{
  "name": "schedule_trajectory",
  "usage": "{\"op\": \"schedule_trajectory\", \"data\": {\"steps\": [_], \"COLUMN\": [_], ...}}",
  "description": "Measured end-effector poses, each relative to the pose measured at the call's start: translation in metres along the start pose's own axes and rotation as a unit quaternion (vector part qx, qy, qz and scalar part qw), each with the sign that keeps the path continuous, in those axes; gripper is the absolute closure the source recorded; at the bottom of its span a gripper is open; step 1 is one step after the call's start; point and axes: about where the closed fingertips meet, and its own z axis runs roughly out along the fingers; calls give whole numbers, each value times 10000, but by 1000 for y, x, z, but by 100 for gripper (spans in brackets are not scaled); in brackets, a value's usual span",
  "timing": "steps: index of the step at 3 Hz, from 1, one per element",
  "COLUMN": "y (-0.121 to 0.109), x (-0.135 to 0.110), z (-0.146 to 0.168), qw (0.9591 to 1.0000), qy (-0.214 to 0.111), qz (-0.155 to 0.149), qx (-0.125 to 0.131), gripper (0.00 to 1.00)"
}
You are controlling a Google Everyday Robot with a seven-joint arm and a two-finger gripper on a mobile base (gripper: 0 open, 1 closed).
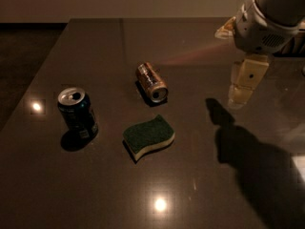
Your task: Place orange can upright
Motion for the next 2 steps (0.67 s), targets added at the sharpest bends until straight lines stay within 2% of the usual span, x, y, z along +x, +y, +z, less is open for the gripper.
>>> {"op": "schedule_trajectory", "data": {"steps": [1,2], "y": [-29,-45], "x": [-19,-37], "z": [25,48], "qw": [9952,9794], "qy": [-259,-495], "qz": [-927,-1906], "qx": [-187,-438], "gripper": [0,0]}}
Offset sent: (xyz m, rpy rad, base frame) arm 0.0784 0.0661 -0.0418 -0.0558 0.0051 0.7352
